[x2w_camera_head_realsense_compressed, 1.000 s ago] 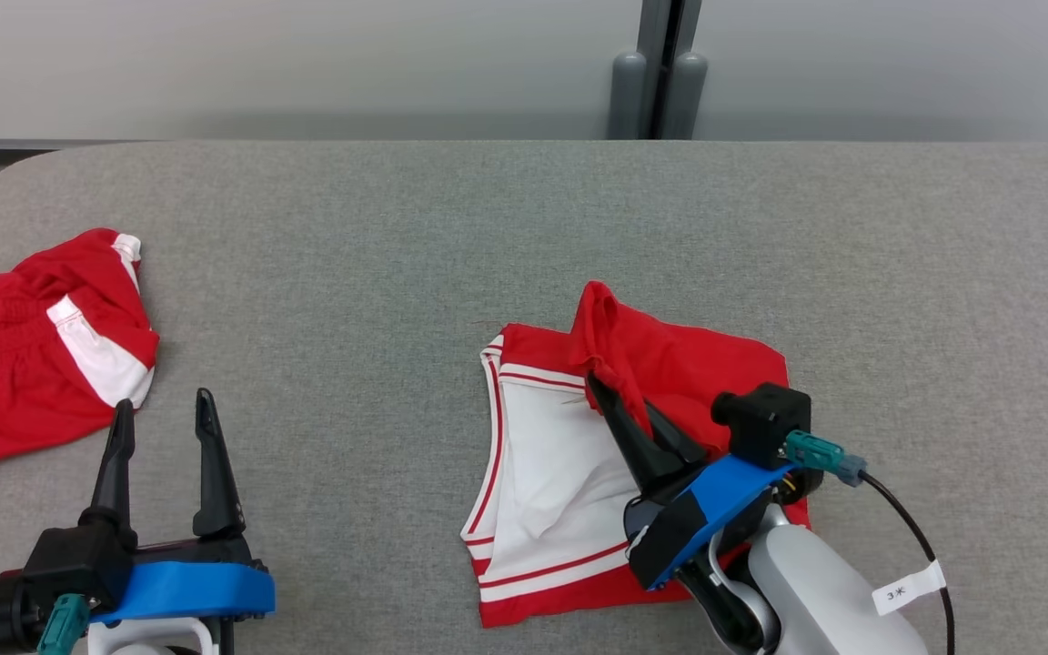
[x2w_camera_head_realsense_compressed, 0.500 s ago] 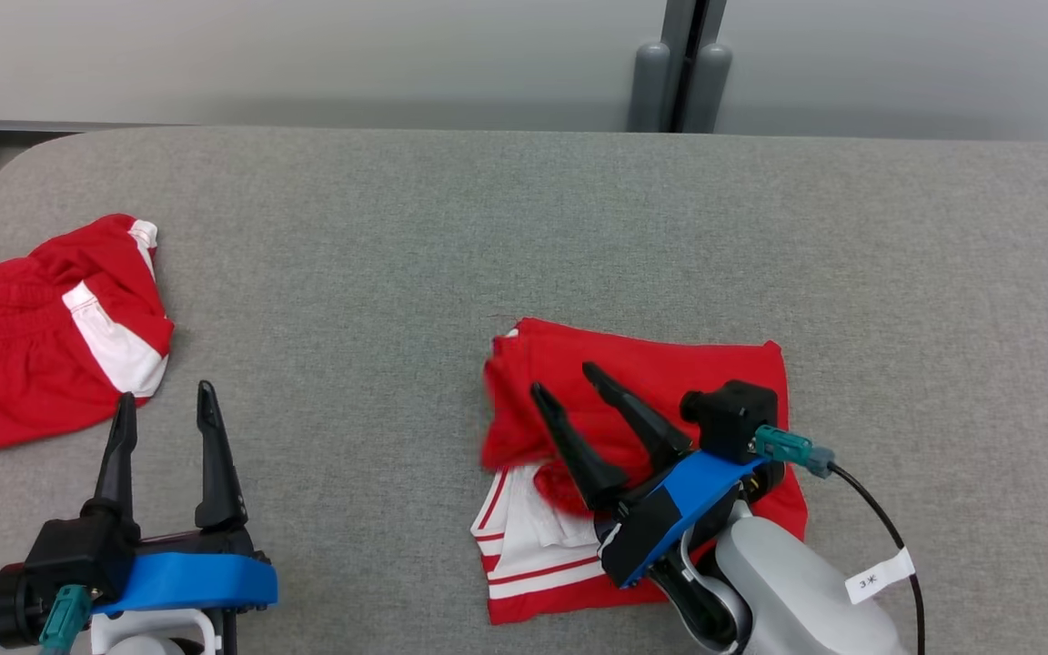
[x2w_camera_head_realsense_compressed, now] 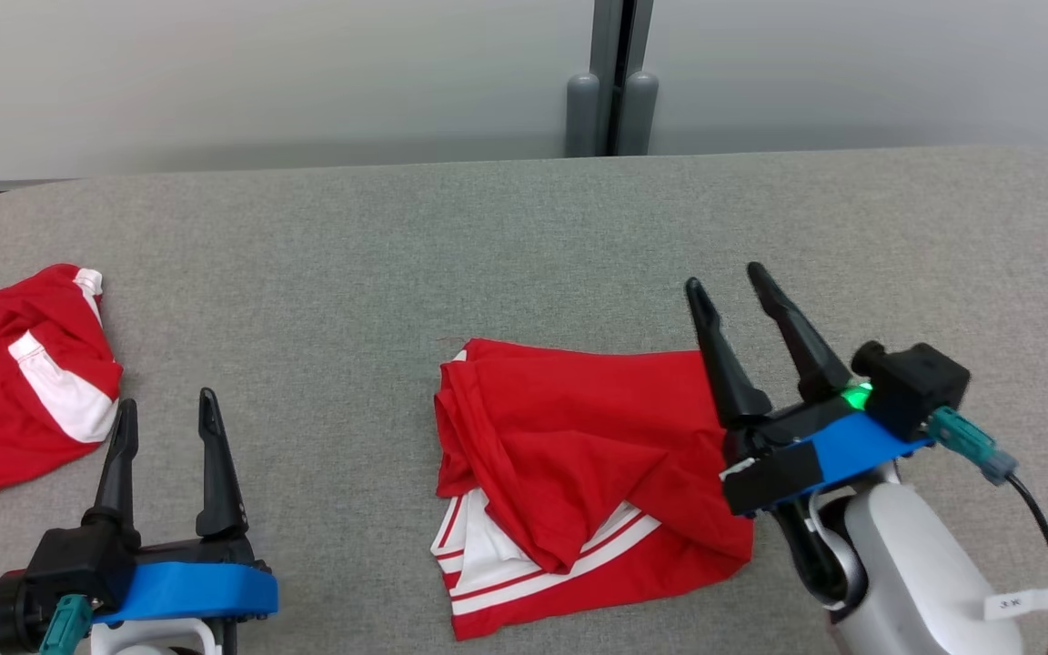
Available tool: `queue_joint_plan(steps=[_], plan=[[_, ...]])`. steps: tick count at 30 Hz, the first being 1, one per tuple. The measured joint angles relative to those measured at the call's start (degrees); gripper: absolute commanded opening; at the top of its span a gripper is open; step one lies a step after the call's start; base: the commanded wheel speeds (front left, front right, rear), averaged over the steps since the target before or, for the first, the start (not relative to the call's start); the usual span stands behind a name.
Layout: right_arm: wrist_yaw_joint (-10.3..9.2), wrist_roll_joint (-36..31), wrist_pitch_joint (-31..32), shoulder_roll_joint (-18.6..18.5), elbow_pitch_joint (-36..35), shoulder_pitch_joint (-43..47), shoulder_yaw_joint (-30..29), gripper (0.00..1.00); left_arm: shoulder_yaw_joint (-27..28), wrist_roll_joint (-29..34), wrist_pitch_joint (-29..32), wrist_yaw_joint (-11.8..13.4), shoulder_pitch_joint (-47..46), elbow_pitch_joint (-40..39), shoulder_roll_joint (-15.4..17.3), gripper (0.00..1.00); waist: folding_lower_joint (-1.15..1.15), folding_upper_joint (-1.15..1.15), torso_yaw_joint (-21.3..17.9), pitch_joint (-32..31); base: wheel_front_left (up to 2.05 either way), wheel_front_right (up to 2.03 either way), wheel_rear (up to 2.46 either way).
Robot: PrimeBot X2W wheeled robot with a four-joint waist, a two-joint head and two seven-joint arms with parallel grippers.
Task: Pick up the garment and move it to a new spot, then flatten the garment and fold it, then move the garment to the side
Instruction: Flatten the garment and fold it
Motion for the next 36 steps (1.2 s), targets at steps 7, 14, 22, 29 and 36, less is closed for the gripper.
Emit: queue_joint_plan(steps=[7, 14, 22, 29, 36], plan=[[0.00, -4.21, -0.03, -0.30, -4.94, 8.11, -9.81, 1.00, -0.67, 0.07, 0.00, 0.00, 0.59, -0.33, 0.00, 1.00, 0.00, 0.00, -1.08, -0.85, 0.00, 0.00, 0.00], [0.00, -6.90, -0.02, 0.91, -6.43, 15.36, -15.37, 1.00, -0.98, 0.34, 0.00, -0.11, 1.13, -0.02, 0.01, 1.00, 0.00, 0.00, -1.07, -1.46, 0.00, 0.00, 0.00], [0.00, -9.45, -0.02, 1.57, -5.86, 18.39, -17.38, 1.00, -1.69, 0.67, 0.01, -0.38, 1.62, 0.75, 0.00, 1.00, 0.00, 0.00, -0.95, -2.32, 0.00, 0.00, 0.00], [0.00, -9.72, -0.02, 1.70, -4.09, 18.61, -17.73, 1.00, -6.54, 0.11, 0.00, -1.66, 2.18, 2.08, 0.01, 1.00, 0.00, 0.00, -0.77, -3.61, 0.00, 0.00, 0.00], [0.00, -9.21, -0.02, 1.75, -3.21, 18.45, -17.00, 1.00, -16.69, -3.30, 0.01, -2.87, 2.50, 7.59, 0.01, 1.00, -0.01, 0.00, -1.23, -4.04, 0.00, 0.00, 0.00]])
